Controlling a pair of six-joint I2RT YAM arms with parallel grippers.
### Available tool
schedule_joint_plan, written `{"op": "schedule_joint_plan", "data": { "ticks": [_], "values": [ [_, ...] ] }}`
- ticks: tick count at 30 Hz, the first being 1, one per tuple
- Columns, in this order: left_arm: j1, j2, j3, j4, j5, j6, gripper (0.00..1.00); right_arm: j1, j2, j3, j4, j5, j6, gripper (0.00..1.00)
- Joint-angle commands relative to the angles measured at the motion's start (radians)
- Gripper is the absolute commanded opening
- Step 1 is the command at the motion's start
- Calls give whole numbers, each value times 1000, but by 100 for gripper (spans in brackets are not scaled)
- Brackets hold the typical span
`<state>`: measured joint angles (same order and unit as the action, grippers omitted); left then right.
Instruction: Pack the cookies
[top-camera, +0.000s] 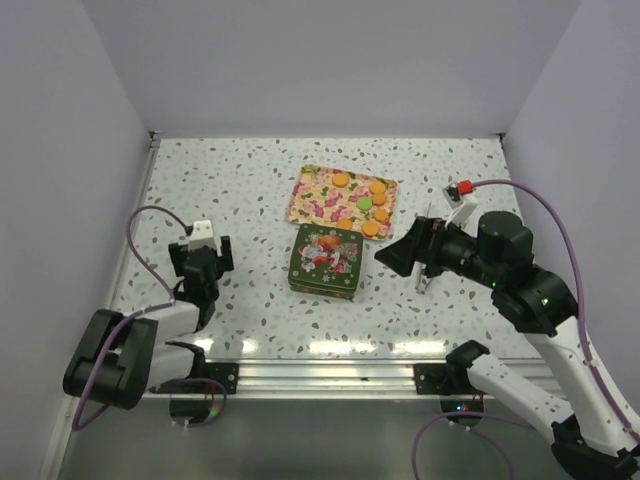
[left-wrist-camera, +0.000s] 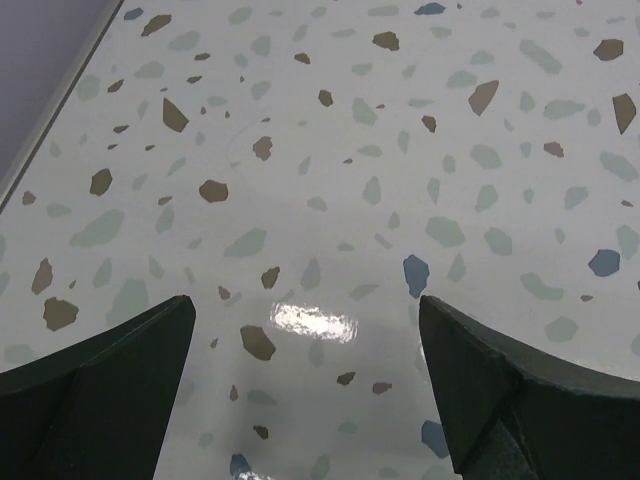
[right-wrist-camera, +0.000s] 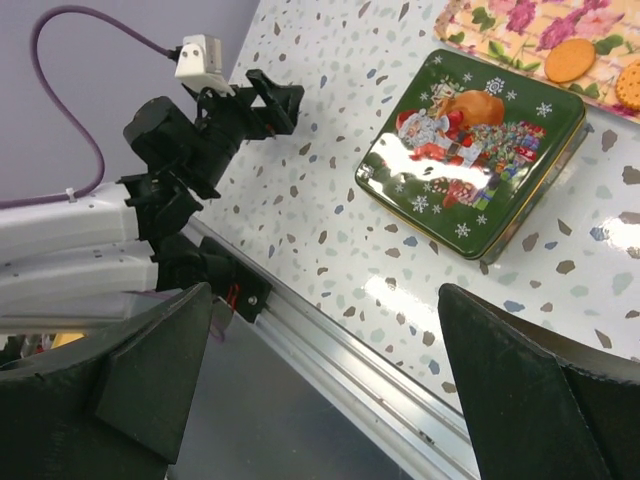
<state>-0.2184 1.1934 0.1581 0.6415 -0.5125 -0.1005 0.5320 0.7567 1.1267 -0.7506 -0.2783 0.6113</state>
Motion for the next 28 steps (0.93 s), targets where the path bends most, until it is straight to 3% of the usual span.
{"op": "schedule_joint_plan", "data": {
  "ticks": [1,7,8,10,11,12,13,14,16,17,19,21,23,28],
  "values": [
    [31,98,60,300,41,61,100,3,13,36,-12,36,-31,99],
    [76,277,115,487,132,133,100,3,55,45,14,44,-44,99],
    [82,308,92,609,149,149,100,3,61,47,14,45,-47,99],
    [117,281,109,496,193,107,100,3,75,51,16,45,-61,99],
    [117,291,48,641,193,113,100,2,78,50,14,48,-64,99],
    [117,288,8,677,230,111,100,3,81,47,17,53,-70,99],
    [117,331,-68,907,244,143,100,3,81,39,22,53,-74,99],
    [117,350,-77,920,250,147,100,3,81,33,33,56,-76,99],
    [119,296,-31,783,238,116,100,3,82,21,43,57,-77,99],
    [119,326,-23,819,224,130,100,3,85,21,51,59,-77,99],
    [120,302,7,696,222,108,100,3,92,16,57,57,-79,99],
    [120,331,-9,789,212,126,100,3,93,15,66,59,-82,99],
    [119,314,3,716,213,111,100,3,89,13,71,64,-90,99],
    [119,319,-5,751,213,114,100,3,61,-1,62,140,-88,99]
  ]
}}
